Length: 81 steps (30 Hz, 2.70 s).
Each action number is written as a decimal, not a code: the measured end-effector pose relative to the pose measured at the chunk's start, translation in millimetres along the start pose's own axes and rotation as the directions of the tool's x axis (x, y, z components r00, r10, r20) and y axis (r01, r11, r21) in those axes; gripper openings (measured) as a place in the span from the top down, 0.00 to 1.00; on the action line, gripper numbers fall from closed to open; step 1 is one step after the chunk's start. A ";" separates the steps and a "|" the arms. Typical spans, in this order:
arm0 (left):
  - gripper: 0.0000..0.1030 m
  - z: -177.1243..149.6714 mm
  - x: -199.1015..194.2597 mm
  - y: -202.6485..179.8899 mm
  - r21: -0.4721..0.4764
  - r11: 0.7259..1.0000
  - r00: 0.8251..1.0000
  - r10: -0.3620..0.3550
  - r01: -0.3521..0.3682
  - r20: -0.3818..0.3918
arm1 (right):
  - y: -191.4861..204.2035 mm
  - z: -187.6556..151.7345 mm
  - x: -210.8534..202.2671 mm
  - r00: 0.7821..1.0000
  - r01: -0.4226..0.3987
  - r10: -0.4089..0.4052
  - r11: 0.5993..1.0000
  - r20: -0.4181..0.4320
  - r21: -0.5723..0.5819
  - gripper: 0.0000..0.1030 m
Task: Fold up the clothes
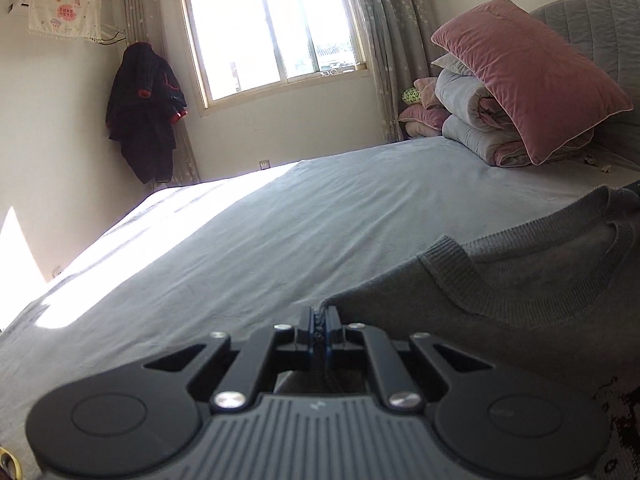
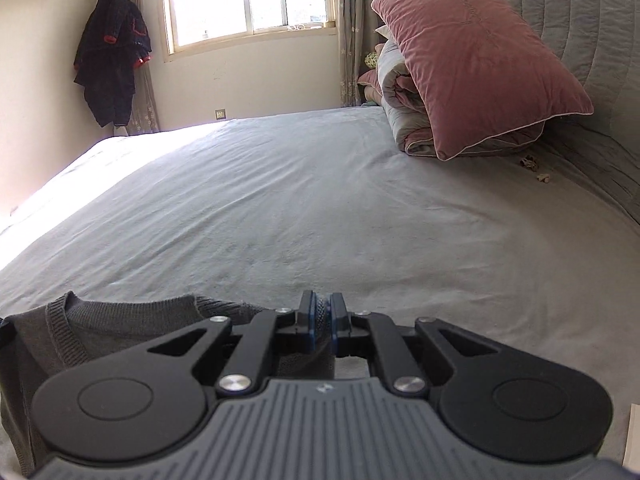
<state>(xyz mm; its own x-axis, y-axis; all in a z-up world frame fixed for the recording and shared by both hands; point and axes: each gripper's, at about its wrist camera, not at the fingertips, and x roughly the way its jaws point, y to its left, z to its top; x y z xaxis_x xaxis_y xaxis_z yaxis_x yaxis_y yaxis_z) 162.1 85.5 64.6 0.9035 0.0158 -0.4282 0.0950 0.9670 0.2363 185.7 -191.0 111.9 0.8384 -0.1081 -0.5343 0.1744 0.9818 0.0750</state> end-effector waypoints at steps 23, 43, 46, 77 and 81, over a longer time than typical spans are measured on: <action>0.95 3.0 151.4 -9.0 0.080 0.991 0.985 0.119 -0.109 -0.126 | 23.5 3.2 135.2 0.998 0.059 -0.058 0.991 0.014 -0.118 1.00; 0.62 -29.7 120.2 77.7 -0.274 0.962 0.941 -0.089 -0.004 -0.327 | -44.2 -35.8 123.4 0.965 -0.100 0.066 0.988 -0.255 -0.120 0.57; 0.59 -42.8 104.7 95.1 -0.314 0.949 0.925 -0.081 -0.042 -0.370 | -55.1 -44.6 109.1 0.958 -0.097 0.066 0.990 -0.278 -0.099 0.57; 1.00 -61.0 74.8 119.7 -0.114 0.932 0.903 0.294 -0.343 -0.314 | -54.3 -44.3 84.3 0.978 0.028 -0.083 0.961 -0.192 -0.273 0.96; 1.00 -54.2 88.0 126.0 -0.088 0.927 0.893 0.321 -0.364 -0.316 | -68.7 -31.9 96.2 0.975 0.112 -0.162 0.949 -0.150 -0.296 0.96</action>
<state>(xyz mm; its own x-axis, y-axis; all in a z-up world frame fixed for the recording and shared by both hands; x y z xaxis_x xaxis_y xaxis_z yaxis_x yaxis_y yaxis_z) 231.0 222.5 9.4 0.7049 0.4049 -0.5824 -0.2777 0.9130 0.2987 238.0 -263.8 28.6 0.7121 -0.2410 -0.6594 0.1064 0.9654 -0.2379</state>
